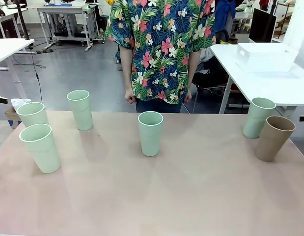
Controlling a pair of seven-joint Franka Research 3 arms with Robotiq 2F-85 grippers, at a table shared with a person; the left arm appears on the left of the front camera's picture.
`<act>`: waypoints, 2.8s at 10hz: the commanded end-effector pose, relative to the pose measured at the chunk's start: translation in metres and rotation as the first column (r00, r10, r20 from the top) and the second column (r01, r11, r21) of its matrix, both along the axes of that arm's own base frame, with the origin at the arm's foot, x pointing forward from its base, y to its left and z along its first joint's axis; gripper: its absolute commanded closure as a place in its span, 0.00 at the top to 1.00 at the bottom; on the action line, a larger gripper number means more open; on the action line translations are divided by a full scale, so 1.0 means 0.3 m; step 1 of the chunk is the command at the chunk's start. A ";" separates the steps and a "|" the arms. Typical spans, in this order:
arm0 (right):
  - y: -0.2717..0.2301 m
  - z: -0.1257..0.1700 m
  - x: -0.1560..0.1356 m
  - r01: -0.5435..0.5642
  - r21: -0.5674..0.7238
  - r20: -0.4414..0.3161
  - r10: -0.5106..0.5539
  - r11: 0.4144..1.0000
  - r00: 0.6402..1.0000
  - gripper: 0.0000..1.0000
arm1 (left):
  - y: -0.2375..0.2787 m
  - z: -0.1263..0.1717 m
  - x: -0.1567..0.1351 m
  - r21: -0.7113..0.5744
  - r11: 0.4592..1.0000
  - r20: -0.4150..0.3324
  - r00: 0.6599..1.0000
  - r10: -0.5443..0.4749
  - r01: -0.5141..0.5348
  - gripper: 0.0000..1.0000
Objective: Stack the cups and store them in the basket.
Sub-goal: Pick up two Reusable plastic cups , one in each hand.
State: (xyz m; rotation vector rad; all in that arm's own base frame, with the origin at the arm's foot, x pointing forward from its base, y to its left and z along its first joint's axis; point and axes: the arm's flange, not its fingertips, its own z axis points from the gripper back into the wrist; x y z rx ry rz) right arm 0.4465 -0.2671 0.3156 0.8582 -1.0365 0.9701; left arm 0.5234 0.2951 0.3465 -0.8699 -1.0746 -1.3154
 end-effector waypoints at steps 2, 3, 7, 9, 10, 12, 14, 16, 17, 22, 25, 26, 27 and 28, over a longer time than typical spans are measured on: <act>0.001 0.013 -0.005 -0.012 0.008 0.004 0.012 1.000 1.000 1.00 | 0.003 0.006 -0.009 0.002 1.000 -0.001 1.000 0.002 -0.002 1.00; 0.000 0.000 0.000 0.000 0.001 0.000 0.000 1.000 1.000 1.00 | 0.003 0.000 -0.002 0.000 1.000 0.000 1.000 0.002 -0.002 1.00; 0.046 -0.117 -0.029 -0.112 0.098 0.041 0.108 0.989 0.993 1.00 | -0.018 -0.102 0.048 -0.084 0.996 -0.045 0.999 -0.006 0.002 1.00; 0.063 -0.152 -0.036 -0.129 0.128 0.060 0.122 0.983 0.991 1.00 | -0.047 -0.129 0.061 -0.091 0.996 -0.045 0.999 -0.011 0.007 1.00; 0.080 -0.168 -0.032 -0.129 0.131 0.070 0.121 0.983 0.990 1.00 | -0.055 -0.140 0.065 -0.096 0.995 -0.044 0.999 -0.010 0.005 1.00; 0.113 -0.202 -0.010 -0.114 0.140 0.092 0.102 0.984 0.991 1.00 | -0.077 -0.165 0.067 -0.110 0.994 -0.038 0.999 -0.013 0.009 1.00; 0.125 -0.224 0.010 -0.111 0.172 0.084 0.098 0.979 0.992 1.00 | -0.082 -0.188 0.079 -0.120 0.993 -0.041 0.999 -0.001 -0.004 1.00; 0.130 -0.245 0.023 -0.137 0.187 0.064 0.127 0.973 0.990 1.00 | -0.102 -0.207 0.083 -0.126 0.992 -0.045 0.999 -0.012 0.006 1.00; 0.134 -0.252 0.027 -0.141 0.192 0.070 0.130 0.971 0.989 1.00 | -0.111 -0.215 0.084 -0.130 0.991 -0.041 0.999 -0.016 0.011 1.00; 0.146 -0.291 0.051 -0.133 0.209 0.097 0.115 0.969 0.989 1.00 | -0.139 -0.261 0.093 -0.147 0.988 -0.022 0.999 -0.038 0.035 1.00; 0.143 -0.302 0.046 -0.128 0.221 0.093 0.110 0.967 0.990 1.00 | -0.152 -0.281 0.096 -0.162 0.985 -0.028 0.998 -0.058 0.053 1.00; 0.146 -0.306 0.043 -0.131 0.230 0.098 0.111 0.964 0.989 1.00 | -0.156 -0.294 0.096 -0.168 0.984 -0.028 0.998 -0.058 0.053 1.00; 0.151 -0.309 0.043 -0.135 0.236 0.100 0.114 0.962 0.988 1.00 | -0.164 -0.305 0.101 -0.165 0.985 -0.034 0.998 -0.055 0.049 1.00; 0.160 -0.316 0.045 -0.141 0.240 0.100 0.120 0.960 0.988 1.00 | -0.170 -0.316 0.103 -0.170 0.984 -0.044 0.997 -0.065 0.057 1.00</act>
